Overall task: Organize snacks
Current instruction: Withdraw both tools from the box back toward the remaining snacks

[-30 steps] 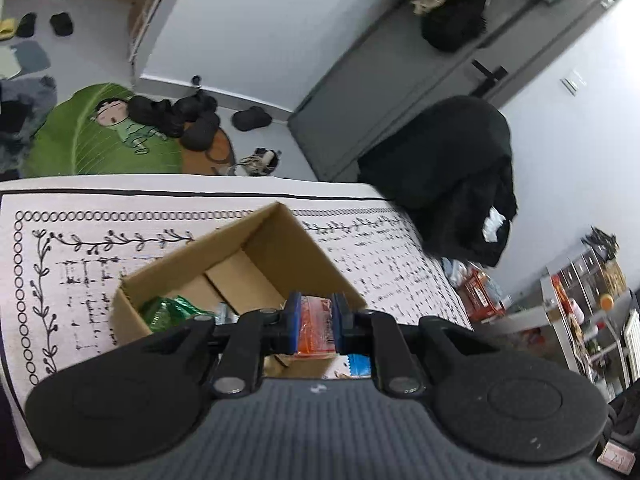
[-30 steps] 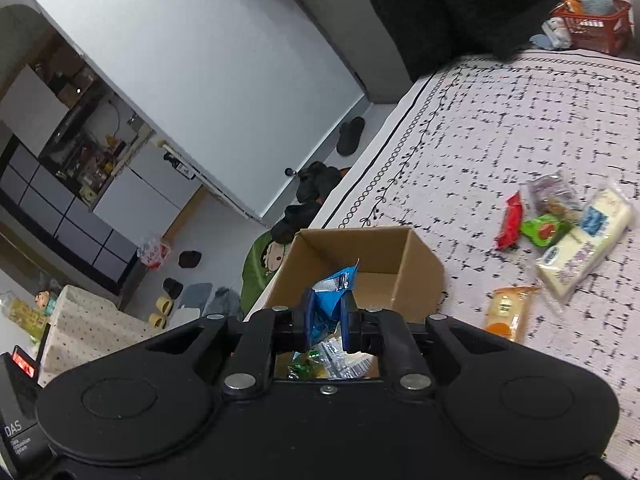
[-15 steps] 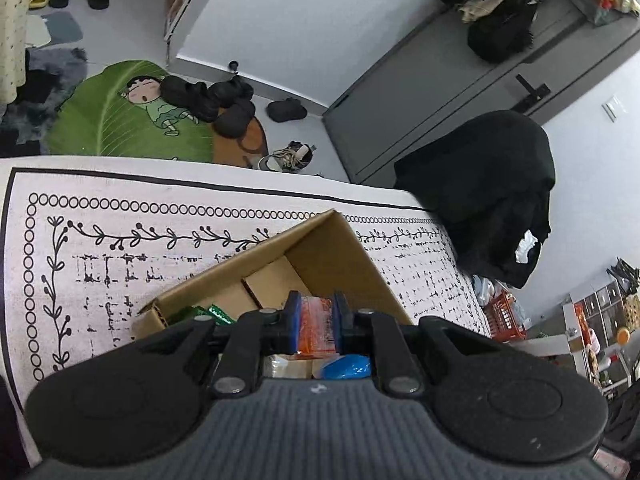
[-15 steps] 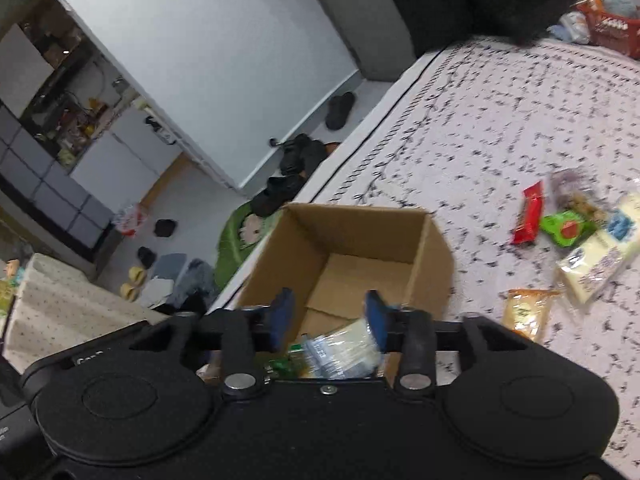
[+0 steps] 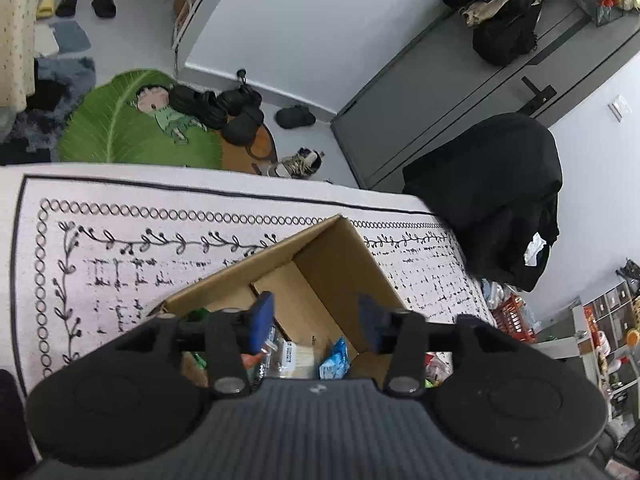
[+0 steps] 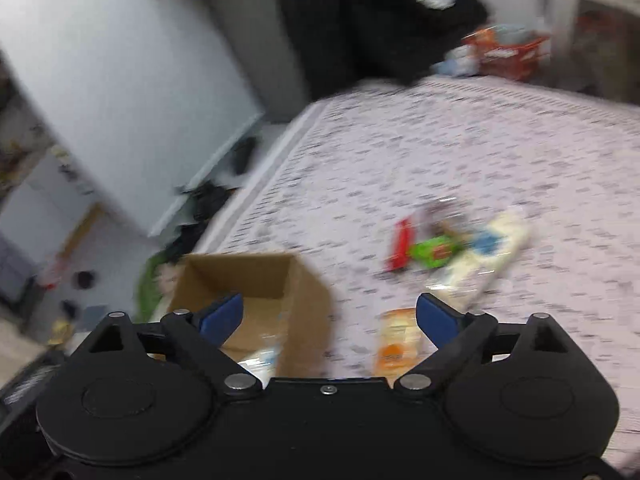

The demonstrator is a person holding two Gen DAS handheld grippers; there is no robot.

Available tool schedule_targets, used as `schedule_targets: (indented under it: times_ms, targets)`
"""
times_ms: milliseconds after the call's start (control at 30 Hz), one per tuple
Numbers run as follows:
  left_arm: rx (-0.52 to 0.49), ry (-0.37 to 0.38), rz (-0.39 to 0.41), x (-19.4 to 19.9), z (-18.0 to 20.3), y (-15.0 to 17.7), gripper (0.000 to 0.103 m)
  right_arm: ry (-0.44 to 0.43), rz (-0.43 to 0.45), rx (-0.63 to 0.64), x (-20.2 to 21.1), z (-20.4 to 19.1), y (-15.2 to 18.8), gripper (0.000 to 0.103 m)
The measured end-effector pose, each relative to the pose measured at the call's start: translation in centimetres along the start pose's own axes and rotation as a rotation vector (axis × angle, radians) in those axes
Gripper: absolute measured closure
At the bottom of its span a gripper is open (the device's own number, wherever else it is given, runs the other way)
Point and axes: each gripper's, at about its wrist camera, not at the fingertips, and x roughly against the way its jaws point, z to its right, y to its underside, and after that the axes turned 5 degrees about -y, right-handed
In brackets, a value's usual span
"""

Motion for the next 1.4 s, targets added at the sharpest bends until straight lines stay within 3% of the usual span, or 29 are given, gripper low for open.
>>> schedule_targets:
  times_ms: [100, 200, 267, 367, 500, 600, 767, 833, 1167, 1400]
  targets:
    - [-0.030, -0.014, 0.026, 1.0, 0.7, 0.3, 0.034, 0.104, 0.028, -0.016, 0.8, 0.8, -0.3, 0.009]
    - [-0.076, -0.015, 0.039, 1.7, 1.7, 0.8, 0.026, 0.222, 0.040, -0.046, 1.5, 2.0, -0.7, 0.009]
    - [-0.107, -0.009, 0.040, 2.1, 2.5, 1.3, 0.025, 0.309, 0.041, -0.083, 1.9, 2.9, -0.8, 0.009]
    - [-0.144, -0.001, 0.036, 2.4, 3.5, 2.0, 0.024, 0.363, 0.071, -0.141, 2.8, 4.8, -0.9, 0.009]
    - [-0.190, 0.006, 0.028, 2.6, 4.7, 2.9, 0.023, 0.466, 0.044, -0.178, 2.7, 6.8, -1.3, 0.009]
    - [-0.231, 0.016, 0.029, 2.8, 5.5, 3.7, 0.022, 0.497, 0.037, -0.189, 2.9, 8.0, -1.4, 0.009]
    - [-0.293, 0.006, 0.020, 2.5, 6.9, 5.1, 0.022, 0.487, 0.054, -0.165, 3.5, 9.1, -1.1, 0.008]
    - [-0.319, 0.007, 0.017, 2.4, 7.5, 5.7, 0.022, 0.471, 0.054, -0.143, 3.6, 9.5, -1.3, 0.003]
    - [-0.462, 0.020, -0.005, 2.2, 11.3, 8.9, 0.022, 0.254, 0.088, -0.116, 4.5, 13.3, -1.4, 0.000]
    - [-0.523, -0.009, -0.012, 1.3, 13.1, 11.3, 0.022, 0.148, 0.057, -0.109, 2.9, 15.6, -1.3, 0.000]
